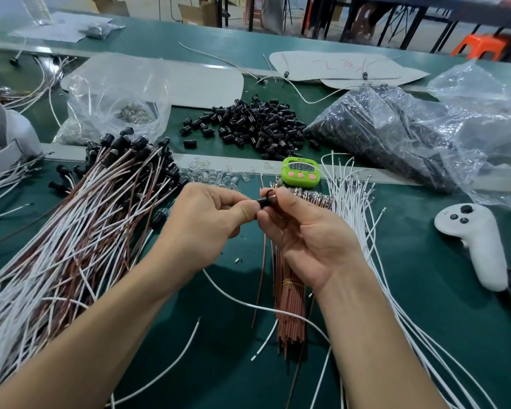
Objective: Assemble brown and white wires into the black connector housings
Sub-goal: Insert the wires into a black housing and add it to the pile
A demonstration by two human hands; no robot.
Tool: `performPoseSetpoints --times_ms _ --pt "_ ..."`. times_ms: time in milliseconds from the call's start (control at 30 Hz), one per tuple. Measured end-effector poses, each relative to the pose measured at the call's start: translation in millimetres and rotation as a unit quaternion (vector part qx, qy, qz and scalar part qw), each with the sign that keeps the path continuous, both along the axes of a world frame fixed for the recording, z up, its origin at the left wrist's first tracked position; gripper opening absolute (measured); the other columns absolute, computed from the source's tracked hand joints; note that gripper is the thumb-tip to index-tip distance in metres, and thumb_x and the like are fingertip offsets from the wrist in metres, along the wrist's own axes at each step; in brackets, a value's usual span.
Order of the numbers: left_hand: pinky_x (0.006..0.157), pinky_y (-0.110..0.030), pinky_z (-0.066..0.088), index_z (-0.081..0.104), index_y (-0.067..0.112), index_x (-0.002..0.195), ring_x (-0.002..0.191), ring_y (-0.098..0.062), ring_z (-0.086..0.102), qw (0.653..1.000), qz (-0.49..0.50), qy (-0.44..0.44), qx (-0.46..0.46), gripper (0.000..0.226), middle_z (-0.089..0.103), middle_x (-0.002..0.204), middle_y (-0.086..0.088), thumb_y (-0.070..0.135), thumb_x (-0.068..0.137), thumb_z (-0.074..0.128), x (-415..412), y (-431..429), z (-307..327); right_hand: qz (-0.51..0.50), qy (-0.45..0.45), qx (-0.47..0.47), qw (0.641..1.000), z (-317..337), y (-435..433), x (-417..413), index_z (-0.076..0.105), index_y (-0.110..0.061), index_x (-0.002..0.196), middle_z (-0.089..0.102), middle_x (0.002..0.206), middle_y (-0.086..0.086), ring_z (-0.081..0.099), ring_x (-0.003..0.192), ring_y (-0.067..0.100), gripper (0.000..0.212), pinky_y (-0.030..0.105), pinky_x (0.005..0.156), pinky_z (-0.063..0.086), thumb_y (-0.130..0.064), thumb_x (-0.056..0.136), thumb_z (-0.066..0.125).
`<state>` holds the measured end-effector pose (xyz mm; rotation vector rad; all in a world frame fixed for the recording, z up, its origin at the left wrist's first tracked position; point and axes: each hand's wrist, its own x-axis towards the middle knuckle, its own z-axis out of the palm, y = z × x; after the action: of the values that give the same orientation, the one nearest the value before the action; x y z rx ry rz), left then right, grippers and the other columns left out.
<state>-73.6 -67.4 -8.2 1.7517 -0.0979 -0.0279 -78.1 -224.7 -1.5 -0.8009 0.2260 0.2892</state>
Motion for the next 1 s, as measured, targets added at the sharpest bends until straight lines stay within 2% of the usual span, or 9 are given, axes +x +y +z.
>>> performPoseSetpoints --times_ms 133,367,533,667,733,800,867,933,1000 --pt "0.045 -0.023 0.021 0.08 0.022 0.07 0.048 -0.014 0.027 1.0 0.001 -0.007 0.011 0.023 0.041 0.044 0.008 0.016 0.091 0.074 -0.8 2.2 -0.5 0.01 -0.003 -0.009 1.0 0.4 -1.9 -1.3 0.079 0.002 0.068 0.073 0.071 0.015 0.07 0.057 0.015 0.015 0.023 0.056 0.06 -0.009 0.072 0.071" --pt "0.047 -0.023 0.031 0.074 0.017 0.069 0.048 -0.006 0.038 0.998 -0.048 -0.006 0.041 0.023 0.047 0.049 0.009 0.025 0.09 0.076 1.5 6.4 -2.9 0.031 -0.002 -0.005 1.0 -1.6 -6.6 -2.4 0.08 0.0 0.069 0.072 0.07 0.014 0.07 0.058 0.015 0.013 0.024 0.058 0.061 -0.01 0.071 0.071" --pt "0.07 -0.034 0.051 0.071 0.02 0.089 0.068 -0.013 0.062 0.985 -0.053 -0.059 0.152 0.014 0.069 0.071 0.005 0.015 0.098 0.063 2.7 3.9 -6.7 0.015 -0.031 -0.095 0.995 -3.5 -3.6 2.6 0.08 -0.002 0.069 0.071 0.069 0.012 0.069 0.059 0.014 0.024 0.024 0.06 0.061 -0.003 0.088 0.066" --pt "0.056 -0.025 0.039 0.069 0.03 0.087 0.055 -0.007 0.052 0.968 0.016 -0.104 0.227 0.015 0.063 0.062 0.01 0.041 0.092 0.06 -0.3 -2.3 -7.7 0.006 -0.07 -0.128 0.989 -4.0 -4.6 3.0 0.081 -0.005 0.074 0.072 0.073 0.01 0.067 0.061 0.013 0.037 0.025 0.061 0.061 -0.001 0.101 0.056" --pt "0.05 -0.02 0.032 0.071 0.032 0.083 0.048 -0.005 0.048 0.968 0.051 -0.108 0.221 0.021 0.059 0.055 0.012 0.049 0.082 0.058 0.3 -4.2 -5.3 0.016 -0.098 -0.143 0.985 -3.6 -4.2 2.3 0.08 -0.007 0.083 0.072 0.078 0.008 0.066 0.065 0.013 0.032 0.027 0.064 0.06 0.007 0.097 0.055" --pt "0.054 -0.029 0.044 0.074 0.034 0.085 0.047 -0.009 0.047 0.973 0.063 -0.096 0.199 0.021 0.061 0.054 0.007 0.049 0.077 0.061 0.4 -4.5 -4.3 0.018 -0.132 -0.217 0.967 -5.3 -0.9 1.1 0.078 -0.01 0.089 0.073 0.081 0.004 0.066 0.073 0.014 0.035 0.027 0.068 0.059 0.017 0.088 0.056" --pt "0.066 -0.036 0.057 0.077 0.04 0.086 0.057 -0.011 0.062 0.978 0.072 -0.072 0.182 0.02 0.071 0.061 0.007 0.049 0.072 0.066 -0.2 -3.3 -2.6 0.002 -0.152 -0.276 0.949 -7.4 2.6 0.9 0.076 -0.012 0.089 0.073 0.079 0.002 0.066 0.073 0.013 0.039 0.027 0.068 0.059 0.022 0.084 0.057" --pt "0.074 -0.039 0.06 0.078 0.047 0.082 0.066 -0.008 0.07 0.983 0.078 -0.055 0.159 0.017 0.075 0.067 0.012 0.049 0.068 0.07 -0.4 -2.2 -1.0 -0.009 -0.152 -0.282 0.947 -7.6 2.3 1.9 0.078 -0.011 0.089 0.073 0.076 0.001 0.066 0.067 0.013 0.038 0.026 0.066 0.06 0.021 0.086 0.058" --pt "0.073 -0.042 0.061 0.07 0.064 0.071 0.066 -0.015 0.072 0.984 0.075 -0.06 0.151 0.015 0.075 0.069 0.008 0.05 0.066 0.072 -0.1 -2.4 1.7 -0.022 -0.158 -0.283 0.946 -7.3 0.2 3.2 0.08 -0.014 0.089 0.074 0.073 0.0 0.066 0.061 0.012 0.039 0.026 0.064 0.061 0.017 0.09 0.058"
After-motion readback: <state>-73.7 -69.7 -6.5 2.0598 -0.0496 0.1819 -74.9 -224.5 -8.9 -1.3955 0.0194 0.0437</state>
